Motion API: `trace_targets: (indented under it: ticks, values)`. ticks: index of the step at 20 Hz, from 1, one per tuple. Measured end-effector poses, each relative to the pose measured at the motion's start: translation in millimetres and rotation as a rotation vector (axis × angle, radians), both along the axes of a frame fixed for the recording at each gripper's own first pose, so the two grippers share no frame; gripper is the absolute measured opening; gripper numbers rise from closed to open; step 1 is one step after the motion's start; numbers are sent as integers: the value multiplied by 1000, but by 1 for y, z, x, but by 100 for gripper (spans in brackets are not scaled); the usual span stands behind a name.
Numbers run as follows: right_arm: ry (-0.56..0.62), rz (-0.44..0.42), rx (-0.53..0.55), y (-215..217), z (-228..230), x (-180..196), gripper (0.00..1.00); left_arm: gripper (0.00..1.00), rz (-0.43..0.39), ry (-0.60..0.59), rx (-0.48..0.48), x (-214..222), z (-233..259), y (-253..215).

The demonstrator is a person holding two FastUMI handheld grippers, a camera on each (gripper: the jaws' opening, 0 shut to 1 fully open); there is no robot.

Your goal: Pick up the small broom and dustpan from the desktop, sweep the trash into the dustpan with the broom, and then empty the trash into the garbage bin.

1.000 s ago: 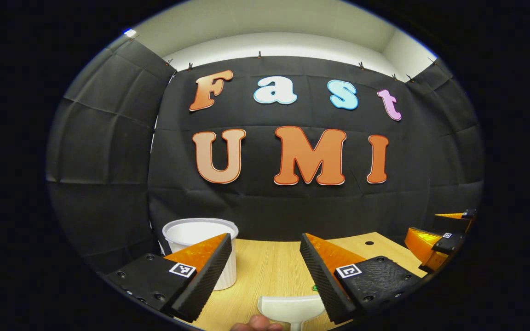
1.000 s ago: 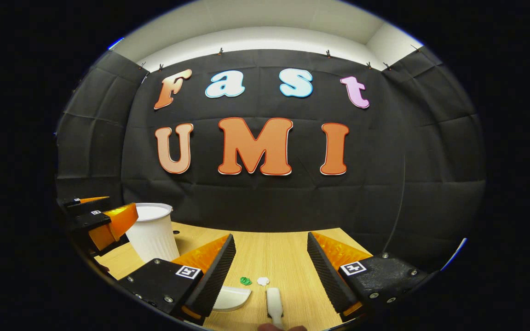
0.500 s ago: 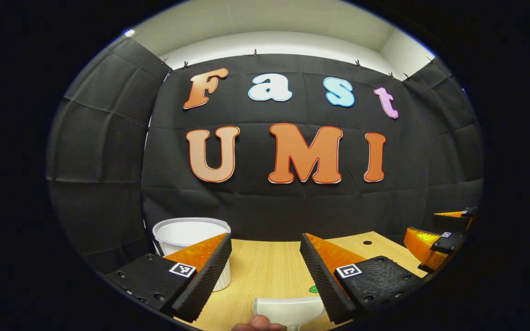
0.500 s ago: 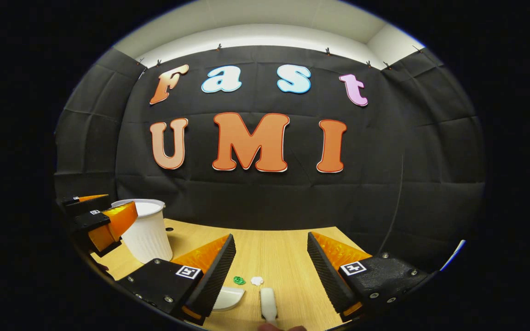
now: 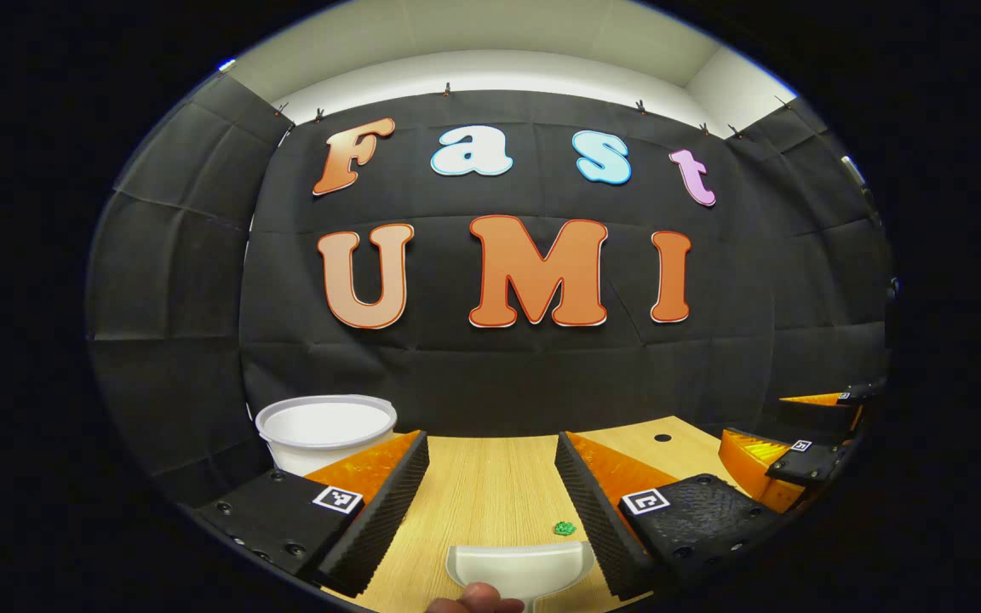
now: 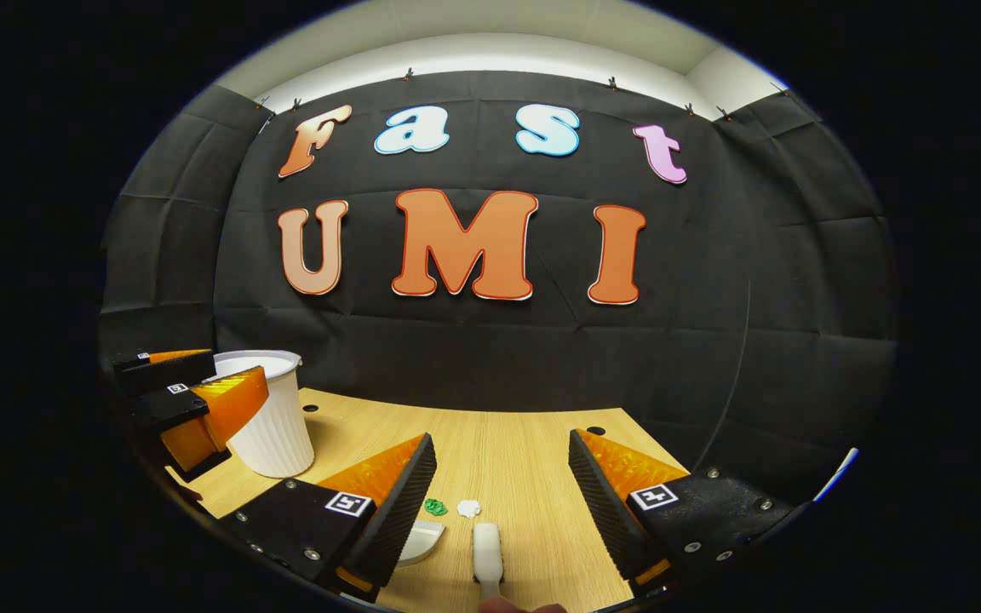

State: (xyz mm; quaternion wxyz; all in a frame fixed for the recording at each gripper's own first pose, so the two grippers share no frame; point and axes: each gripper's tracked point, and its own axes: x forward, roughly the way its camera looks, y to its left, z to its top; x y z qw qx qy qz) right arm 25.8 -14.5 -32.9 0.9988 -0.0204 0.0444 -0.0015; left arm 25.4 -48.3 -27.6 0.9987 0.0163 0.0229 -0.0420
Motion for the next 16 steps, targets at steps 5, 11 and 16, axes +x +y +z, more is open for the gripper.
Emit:
trace_targets:
  ticks: [5, 11, 16]
  values:
    - [46, 16, 11, -2, -12, 3, 94, 95, 11, 36, 20, -2, -11, -3]
    - [95, 18, 33, -6, -26, 3, 94, 95, -8, 123, 23, -7, -34, -10]
    - [103, 35, 16, 1, -30, 0, 94, 95, -16, 144, 20, -5, -40, -11]
